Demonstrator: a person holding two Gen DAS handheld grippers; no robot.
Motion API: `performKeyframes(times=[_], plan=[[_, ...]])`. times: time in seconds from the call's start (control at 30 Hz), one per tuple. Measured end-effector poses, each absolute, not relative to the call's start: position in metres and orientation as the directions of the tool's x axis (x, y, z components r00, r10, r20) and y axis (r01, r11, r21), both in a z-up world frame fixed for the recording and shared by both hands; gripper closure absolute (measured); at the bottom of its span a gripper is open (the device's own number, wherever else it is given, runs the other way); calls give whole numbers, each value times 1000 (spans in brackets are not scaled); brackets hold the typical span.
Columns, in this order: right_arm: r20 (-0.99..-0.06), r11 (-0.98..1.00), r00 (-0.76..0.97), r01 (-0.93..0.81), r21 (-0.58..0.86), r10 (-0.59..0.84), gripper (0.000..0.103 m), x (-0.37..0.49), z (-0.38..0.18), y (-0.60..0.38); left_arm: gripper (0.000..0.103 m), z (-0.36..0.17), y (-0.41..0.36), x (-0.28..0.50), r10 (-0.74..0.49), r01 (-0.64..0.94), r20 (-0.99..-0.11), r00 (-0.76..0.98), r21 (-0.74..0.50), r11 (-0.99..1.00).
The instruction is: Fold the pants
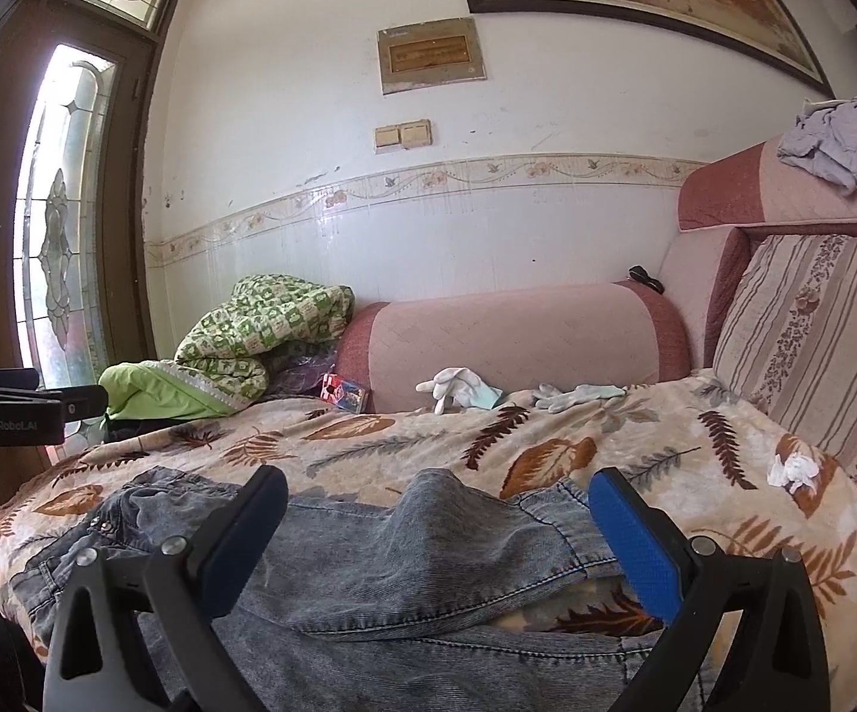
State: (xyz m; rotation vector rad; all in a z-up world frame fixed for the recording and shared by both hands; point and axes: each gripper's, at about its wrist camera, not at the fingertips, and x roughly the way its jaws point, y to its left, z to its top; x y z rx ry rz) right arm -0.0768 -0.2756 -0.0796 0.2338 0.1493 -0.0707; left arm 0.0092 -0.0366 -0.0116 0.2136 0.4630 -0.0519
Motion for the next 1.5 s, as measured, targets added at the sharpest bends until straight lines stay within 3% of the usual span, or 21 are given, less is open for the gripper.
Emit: performKeyframes(times=[0.37, 0.57, 0.7, 0.83, 1.0, 1.13, 1.23, 1.3, 1.33, 1.5], plan=[[-210, 970, 975, 113, 216, -67, 0, -78, -76, -291, 0, -19, -37, 19, -24, 127, -474, 880, 185, 975], [-419, 961, 906, 166, 223, -60, 0, -83, -91, -355, 0, -66, -44, 19, -62, 217, -583, 810, 198, 956], [-573, 903, 819, 272, 332, -36, 0, -96, -121, -423, 0, -95, -45, 22, -81, 258, -673, 735, 168, 952], [-645, 830, 761, 314, 460, 69, 1, -93, -153, -465, 0, -97, -46, 19, -73, 272, -710, 701, 171, 947], [-660, 776, 716, 277, 567, 227, 19, -70, -187, -467, 0, -85, -41, 17, -57, 259, -700, 712, 186, 948], [-703, 801, 673, 280, 529, 230, 27, -46, -198, -454, 0, -83, -34, 20, -40, 235, -690, 722, 191, 953], [-760, 836, 606, 273, 476, 235, 40, -30, -207, -443, 0, -85, -30, 23, -36, 224, -688, 725, 185, 957], [-784, 872, 588, 261, 415, 197, 58, -27, -203, -436, 0, -87, -27, 24, -31, 216, -690, 723, 184, 959], [-798, 889, 574, 252, 382, 181, 74, -25, -201, -432, 0, -88, -26, 25, -28, 212, -692, 722, 182, 960], [-826, 929, 558, 254, 270, 87, 89, -20, -187, -428, 0, -91, -17, 30, -12, 189, -702, 712, 175, 966]])
